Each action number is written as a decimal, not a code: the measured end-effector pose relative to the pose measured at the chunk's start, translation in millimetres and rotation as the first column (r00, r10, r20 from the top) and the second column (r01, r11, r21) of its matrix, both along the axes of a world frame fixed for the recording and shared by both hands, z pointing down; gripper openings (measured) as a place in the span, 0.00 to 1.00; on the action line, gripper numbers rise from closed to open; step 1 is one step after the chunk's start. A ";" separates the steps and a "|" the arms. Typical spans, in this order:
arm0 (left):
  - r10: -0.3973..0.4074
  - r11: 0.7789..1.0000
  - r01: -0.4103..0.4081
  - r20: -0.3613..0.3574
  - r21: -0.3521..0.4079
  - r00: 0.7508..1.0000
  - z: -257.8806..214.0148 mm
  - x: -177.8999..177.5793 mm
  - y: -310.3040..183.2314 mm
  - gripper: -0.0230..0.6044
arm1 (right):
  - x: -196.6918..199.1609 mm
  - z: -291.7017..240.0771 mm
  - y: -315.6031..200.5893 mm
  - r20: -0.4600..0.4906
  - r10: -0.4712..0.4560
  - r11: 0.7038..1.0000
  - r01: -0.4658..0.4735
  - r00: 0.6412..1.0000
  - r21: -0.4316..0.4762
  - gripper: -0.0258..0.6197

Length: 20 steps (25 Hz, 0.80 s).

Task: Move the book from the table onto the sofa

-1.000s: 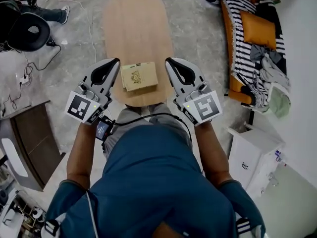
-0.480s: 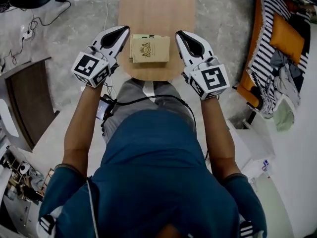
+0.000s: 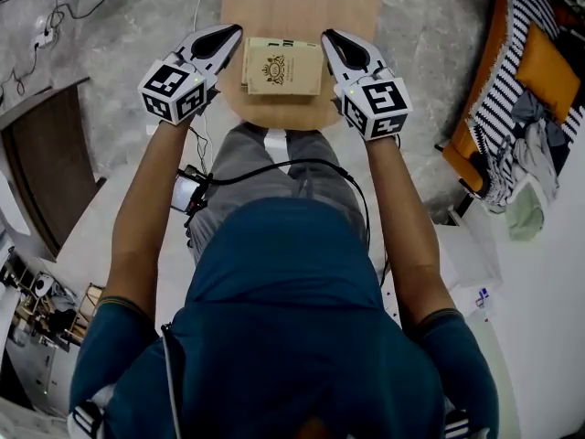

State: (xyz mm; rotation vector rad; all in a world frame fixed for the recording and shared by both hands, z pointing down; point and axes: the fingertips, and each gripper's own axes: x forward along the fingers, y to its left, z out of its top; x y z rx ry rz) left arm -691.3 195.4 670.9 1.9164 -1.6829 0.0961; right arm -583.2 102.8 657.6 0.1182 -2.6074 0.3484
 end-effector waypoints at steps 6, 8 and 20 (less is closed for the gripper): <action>-0.019 0.993 0.010 -0.072 -0.118 0.997 73.6 -3.9 7.7 0.04 | 3.4 66.6 1.4 -0.097 0.021 0.996 -0.029 0.995 -0.090 0.15; -0.026 0.986 0.010 -0.094 -0.167 0.995 100.4 -4.9 11.9 0.05 | 4.9 92.0 1.8 -0.138 0.024 0.991 -0.042 0.990 -0.129 0.20; -0.100 0.914 0.001 -0.222 -0.405 0.970 232.5 11.9 40.1 0.28 | 37.6 235.9 -1.2 -0.385 0.047 0.945 -0.166 0.922 -0.283 0.35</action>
